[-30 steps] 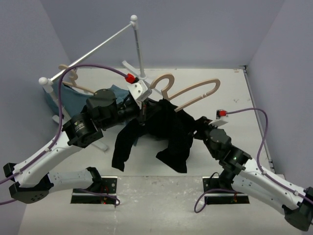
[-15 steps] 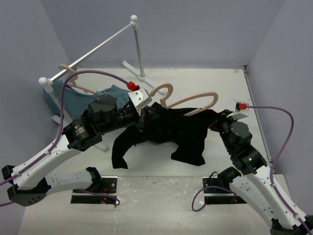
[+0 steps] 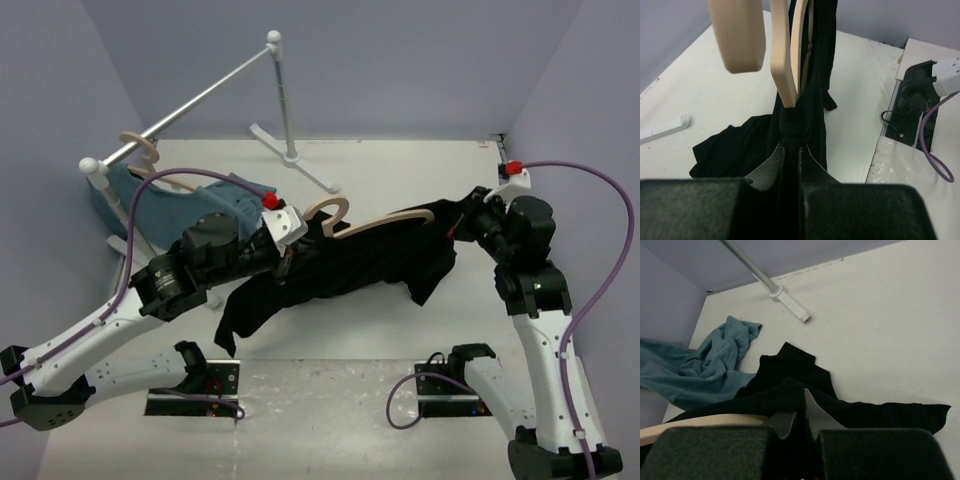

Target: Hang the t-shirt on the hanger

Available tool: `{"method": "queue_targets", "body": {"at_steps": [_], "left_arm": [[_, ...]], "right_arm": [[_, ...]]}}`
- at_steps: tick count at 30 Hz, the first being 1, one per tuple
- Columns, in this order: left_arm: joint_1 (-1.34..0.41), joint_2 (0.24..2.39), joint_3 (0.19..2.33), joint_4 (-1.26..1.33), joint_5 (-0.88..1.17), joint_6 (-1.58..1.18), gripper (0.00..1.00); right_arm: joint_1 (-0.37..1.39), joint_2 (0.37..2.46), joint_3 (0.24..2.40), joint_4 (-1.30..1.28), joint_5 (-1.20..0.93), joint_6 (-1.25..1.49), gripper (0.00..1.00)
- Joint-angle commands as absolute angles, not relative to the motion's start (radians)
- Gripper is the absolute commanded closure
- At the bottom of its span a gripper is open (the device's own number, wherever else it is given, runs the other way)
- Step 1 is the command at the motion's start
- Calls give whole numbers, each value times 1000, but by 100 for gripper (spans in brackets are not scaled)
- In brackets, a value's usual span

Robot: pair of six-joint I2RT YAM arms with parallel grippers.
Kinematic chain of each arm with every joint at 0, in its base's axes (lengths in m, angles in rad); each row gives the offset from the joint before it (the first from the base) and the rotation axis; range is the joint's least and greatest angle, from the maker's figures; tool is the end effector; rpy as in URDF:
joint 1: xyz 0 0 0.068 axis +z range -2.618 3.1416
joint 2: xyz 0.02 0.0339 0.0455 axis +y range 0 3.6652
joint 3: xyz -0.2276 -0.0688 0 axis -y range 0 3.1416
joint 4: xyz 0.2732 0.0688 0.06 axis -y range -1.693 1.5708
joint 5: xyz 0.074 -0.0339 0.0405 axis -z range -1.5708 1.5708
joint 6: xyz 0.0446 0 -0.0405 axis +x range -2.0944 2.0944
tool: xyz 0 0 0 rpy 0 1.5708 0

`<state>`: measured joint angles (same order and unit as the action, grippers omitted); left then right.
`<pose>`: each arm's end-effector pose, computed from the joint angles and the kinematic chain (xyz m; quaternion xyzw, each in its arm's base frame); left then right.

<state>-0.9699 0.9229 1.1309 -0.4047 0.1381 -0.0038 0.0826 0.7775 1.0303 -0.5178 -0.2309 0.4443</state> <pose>0.1382 -0.2125 0.3870 0.3970 0.6627 -0.3432 0.5343 0.2190 0.0284 0.3688 0.0731 0.7888 0.2455 0.5588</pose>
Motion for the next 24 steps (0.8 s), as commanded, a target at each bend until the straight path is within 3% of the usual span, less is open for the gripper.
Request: {"method": "queue_targets", "body": {"at_steps": [1,4,7,12,18,20,21,24], "left_arm": [[-960,963,1140,-412,179,74,100],[-962,1009,1171,-433,251,93,100],[-962,1045,1208,-408,265,92,100],[-962,1055,1209,-194,248,72,100],[-940,1079,1225,-120,240,64,100],[-913,1070,1208,-94,306,52,100],[-887,1066,1195,-88,342,39,100],[-845,1059,1164,-71,475,28,100]], "right_arm": [[57,811,1158,-584,-246,383,100],[56,840,1213,-613,-291,368,100],[61,858,1240,-611,-483,366,98],[89,898,1282,-705,-652,308,86],[87,924,1334,-838,-420,256,54],[81,934,1358,-869,-353,266,30],[76,942,1391,-886,-334,268,25],[68,954,1451,-909,-320,278,22]]}}
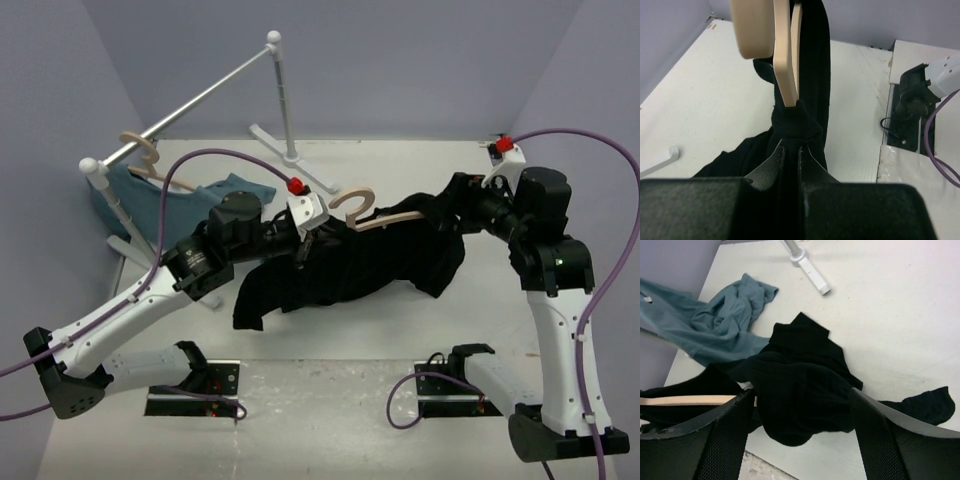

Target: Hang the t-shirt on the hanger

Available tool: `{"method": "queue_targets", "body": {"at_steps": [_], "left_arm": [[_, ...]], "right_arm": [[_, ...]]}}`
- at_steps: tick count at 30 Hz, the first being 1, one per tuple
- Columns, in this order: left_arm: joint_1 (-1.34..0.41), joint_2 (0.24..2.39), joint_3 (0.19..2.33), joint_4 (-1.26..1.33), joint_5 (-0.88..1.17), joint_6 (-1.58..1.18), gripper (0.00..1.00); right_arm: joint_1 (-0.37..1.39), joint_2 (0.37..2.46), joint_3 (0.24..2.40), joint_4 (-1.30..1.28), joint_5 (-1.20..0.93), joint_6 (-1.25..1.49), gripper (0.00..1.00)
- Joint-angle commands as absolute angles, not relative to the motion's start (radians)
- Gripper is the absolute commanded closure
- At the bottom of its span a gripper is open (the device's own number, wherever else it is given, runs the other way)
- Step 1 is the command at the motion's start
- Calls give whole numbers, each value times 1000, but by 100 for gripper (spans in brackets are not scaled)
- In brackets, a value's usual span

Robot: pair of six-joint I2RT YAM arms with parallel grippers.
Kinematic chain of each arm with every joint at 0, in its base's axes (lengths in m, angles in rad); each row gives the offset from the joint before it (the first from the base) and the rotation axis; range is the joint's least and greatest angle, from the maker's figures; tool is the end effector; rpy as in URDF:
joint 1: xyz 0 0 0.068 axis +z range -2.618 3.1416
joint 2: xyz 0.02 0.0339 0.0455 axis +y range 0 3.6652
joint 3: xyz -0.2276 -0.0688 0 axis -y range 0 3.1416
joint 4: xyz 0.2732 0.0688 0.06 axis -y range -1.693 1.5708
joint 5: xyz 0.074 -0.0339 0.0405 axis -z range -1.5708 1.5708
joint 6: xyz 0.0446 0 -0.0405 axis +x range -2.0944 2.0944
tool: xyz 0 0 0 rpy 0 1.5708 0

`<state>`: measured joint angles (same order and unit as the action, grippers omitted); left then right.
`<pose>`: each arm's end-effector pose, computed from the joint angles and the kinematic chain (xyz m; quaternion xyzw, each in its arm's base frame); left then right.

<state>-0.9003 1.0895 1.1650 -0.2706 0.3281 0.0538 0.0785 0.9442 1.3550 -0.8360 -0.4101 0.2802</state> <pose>0.1730 -0.2413 0.3731 0.4421 0.6295 -0.3723 0.5193 0.2157 0.0348 0.4146 -0.0270 0.8297 0.2630 0.4916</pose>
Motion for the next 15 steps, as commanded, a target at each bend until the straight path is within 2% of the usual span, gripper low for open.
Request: {"method": "queue_targets", "body": {"at_steps": [1,4,6,8,10,12,15], "left_arm": [[-825,1058,1152,-66,522,27,100],[-816,1076,1139,-74,597,46,100],[-816,1094,1150,-83,663,58,100],[-816,1111,1157,-84,729,59,100],[-816,1139,1171,-81,826,52,100],[-816,1164,1187,-93,881,49,100],[-816,1210,1222,-113,917,48,100]], "right_arm": [[67,952,1486,-907,-319,279,22],[66,929,1508,-832,-493,238,23],[66,911,1454,-741,-820,204,23],[68,916,1415,-655,-964,186,23],[73,943,1382,-554,-1299,210,25],[91,955,1375,-504,-1311,234,25],[193,988,1443,-602,-1256,129,25]]}}
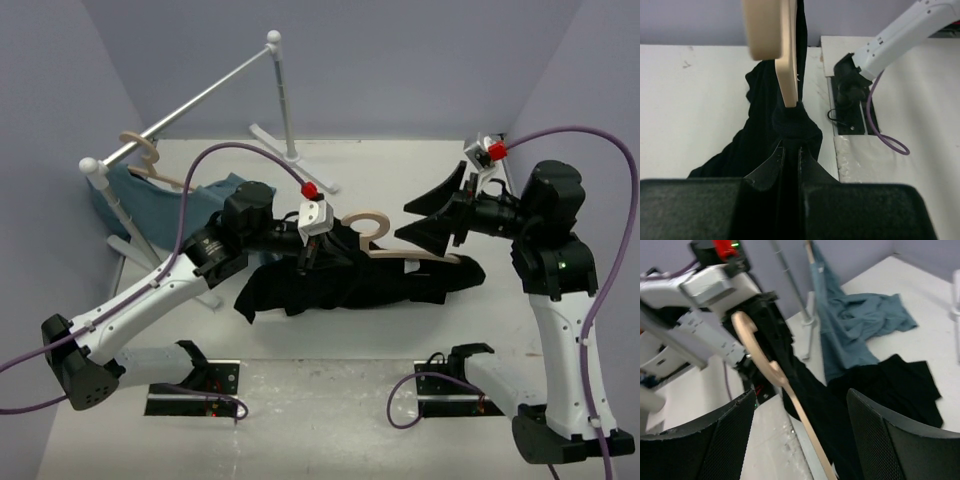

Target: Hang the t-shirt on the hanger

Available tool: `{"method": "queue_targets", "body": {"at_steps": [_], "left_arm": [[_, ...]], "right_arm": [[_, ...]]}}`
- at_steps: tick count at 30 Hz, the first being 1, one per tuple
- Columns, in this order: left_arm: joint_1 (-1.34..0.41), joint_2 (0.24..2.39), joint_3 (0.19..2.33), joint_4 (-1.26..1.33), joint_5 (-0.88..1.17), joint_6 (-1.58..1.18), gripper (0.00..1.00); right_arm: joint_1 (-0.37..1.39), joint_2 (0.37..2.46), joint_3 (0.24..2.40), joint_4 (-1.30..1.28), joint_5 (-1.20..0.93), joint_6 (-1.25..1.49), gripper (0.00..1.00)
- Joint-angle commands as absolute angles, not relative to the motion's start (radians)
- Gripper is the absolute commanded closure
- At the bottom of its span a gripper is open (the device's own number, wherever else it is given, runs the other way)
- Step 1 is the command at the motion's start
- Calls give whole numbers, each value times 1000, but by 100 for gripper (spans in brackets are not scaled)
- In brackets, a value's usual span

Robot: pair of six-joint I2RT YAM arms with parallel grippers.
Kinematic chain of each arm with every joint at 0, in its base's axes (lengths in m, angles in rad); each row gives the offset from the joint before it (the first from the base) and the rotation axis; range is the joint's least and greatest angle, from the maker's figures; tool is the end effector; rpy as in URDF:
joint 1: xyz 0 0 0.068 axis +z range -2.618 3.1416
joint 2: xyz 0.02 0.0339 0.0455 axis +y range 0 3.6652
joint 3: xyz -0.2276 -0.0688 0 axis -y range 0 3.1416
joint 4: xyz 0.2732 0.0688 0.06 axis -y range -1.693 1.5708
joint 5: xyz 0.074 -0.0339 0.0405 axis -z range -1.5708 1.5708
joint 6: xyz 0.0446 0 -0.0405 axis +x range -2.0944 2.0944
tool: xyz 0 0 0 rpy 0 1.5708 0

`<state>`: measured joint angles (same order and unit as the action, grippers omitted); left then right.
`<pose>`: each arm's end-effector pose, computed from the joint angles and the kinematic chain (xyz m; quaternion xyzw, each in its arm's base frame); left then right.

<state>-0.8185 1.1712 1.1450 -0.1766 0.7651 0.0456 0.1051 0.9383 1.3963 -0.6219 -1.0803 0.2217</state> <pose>0.1894 -0.2475 0.3546 0.5153 0.5542 -0.4889 0.4339 0.1925 0.0599 0.4562 -0.2940 0.6723 0.4772 0.4836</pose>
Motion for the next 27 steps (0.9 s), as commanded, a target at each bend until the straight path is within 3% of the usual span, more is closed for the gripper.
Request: {"method": "queue_targets", "body": {"at_steps": [1,5,7,9,10,11,13,14,15,18,21,27], "left_arm": [[-816,1224,1231,-119,920,46,100],[-816,1287,1272,-121,976,23,100],[-816,1304,1284,-121,1014,20,100],[-816,1311,1289,-122,1003,16,100],[-816,1310,1292,-130,985,20,97],[-816,1306,1297,-142,953,21,97],[-814,1287,1300,-164,811,11,60],[-812,1269,1296,-169,702,-5,33],[-811,1241,1286,-171,541,-41,0],[-810,1157,1230,-156,222,-89,0],[-810,982,1077,-129,39,-135,0],[-810,573,650,127,-159,-188,0]], "right_arm": [[230,1000,1460,-637,-1228,92,25],[320,1017,1443,-590,-1120,95,26],[324,1020,1423,-542,-1108,123,33],[324,1032,1414,-498,-1097,153,94],[324,1034,1412,-490,-1067,157,100],[324,1034,1411,-486,-1062,156,100],[322,1002,1390,-474,-1011,145,100],[322,990,1384,-469,-988,142,100],[318,978,1379,-466,-939,143,100],[295,943,1388,-463,-885,172,100],[234,915,1410,-465,-895,206,100],[154,887,1504,-544,-958,213,100]]}}
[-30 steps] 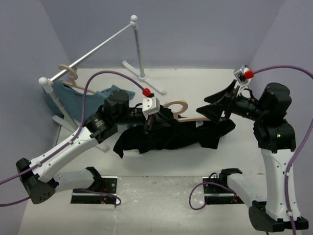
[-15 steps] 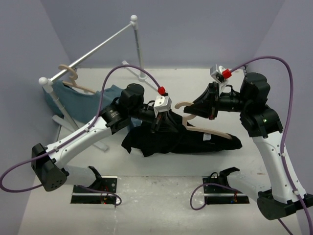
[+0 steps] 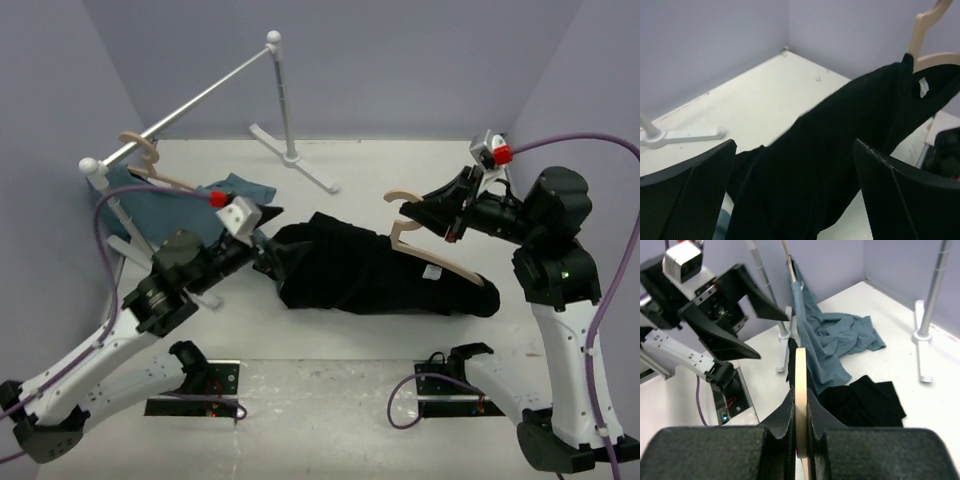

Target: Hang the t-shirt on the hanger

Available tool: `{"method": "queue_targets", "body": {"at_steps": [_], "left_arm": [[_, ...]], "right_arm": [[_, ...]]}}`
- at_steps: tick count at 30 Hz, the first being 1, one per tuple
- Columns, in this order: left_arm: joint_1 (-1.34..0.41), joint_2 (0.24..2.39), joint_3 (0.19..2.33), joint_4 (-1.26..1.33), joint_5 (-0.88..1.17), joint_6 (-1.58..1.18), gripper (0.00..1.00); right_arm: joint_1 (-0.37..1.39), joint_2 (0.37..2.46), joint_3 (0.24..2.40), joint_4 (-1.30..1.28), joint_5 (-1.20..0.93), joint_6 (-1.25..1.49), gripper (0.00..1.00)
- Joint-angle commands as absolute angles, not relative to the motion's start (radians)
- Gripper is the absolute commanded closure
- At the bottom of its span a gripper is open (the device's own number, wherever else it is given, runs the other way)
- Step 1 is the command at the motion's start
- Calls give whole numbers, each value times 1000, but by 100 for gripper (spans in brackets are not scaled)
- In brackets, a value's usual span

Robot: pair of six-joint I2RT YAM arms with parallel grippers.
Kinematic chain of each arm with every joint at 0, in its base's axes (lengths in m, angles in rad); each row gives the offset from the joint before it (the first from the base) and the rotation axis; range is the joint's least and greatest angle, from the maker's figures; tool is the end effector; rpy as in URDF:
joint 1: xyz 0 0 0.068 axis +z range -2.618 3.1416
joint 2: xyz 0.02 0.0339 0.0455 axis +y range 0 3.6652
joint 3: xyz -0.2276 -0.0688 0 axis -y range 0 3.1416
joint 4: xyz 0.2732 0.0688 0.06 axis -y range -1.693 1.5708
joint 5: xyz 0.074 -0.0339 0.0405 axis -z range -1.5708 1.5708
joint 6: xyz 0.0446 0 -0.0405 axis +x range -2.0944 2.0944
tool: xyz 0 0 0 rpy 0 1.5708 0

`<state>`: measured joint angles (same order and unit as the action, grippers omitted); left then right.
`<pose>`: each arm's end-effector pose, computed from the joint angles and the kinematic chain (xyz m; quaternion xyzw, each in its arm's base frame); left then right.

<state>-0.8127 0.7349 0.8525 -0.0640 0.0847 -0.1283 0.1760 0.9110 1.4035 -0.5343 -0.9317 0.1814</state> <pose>0.1579 -0.1723 0.3641 0.2596 0.6371 -0.3547 0.6332 0.1841 0.0691 0.4712 -0.3092 0.6457 0.4289 0.5509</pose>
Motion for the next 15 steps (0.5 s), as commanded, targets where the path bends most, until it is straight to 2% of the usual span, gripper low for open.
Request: {"method": "queue_targets", "body": {"at_steps": [1,4,5,8,11,12,13,14,15], "left_arm": [[-810,533,595,168,-191,-189,0],[-810,554,540,241,-254,-171,3],[-810,579,548,242,-259,-165,10],[-810,696,600,253,-248,-125,16],[-808,770,647,253,-276,-97,28],[-808,782,658,255,-299,-90,42],[-808,795,669,254,-300,-86,64],[-808,808,687,234,-345,-93,90],[-808,818,703,214,-377,-104,100]], "right_arm": [[153,884,1519,-553,-959,213,100],[152,887,1547,-563,-969,221,100],[150,888,1566,-569,-969,222,100],[150,898,1594,-576,-986,231,100],[149,902,1633,-600,-994,221,100],[147,899,1641,-607,-991,218,100],[147,897,1646,-614,-990,215,100],[146,896,1655,-624,-957,200,100],[145,895,1663,-644,-926,192,100]]}}
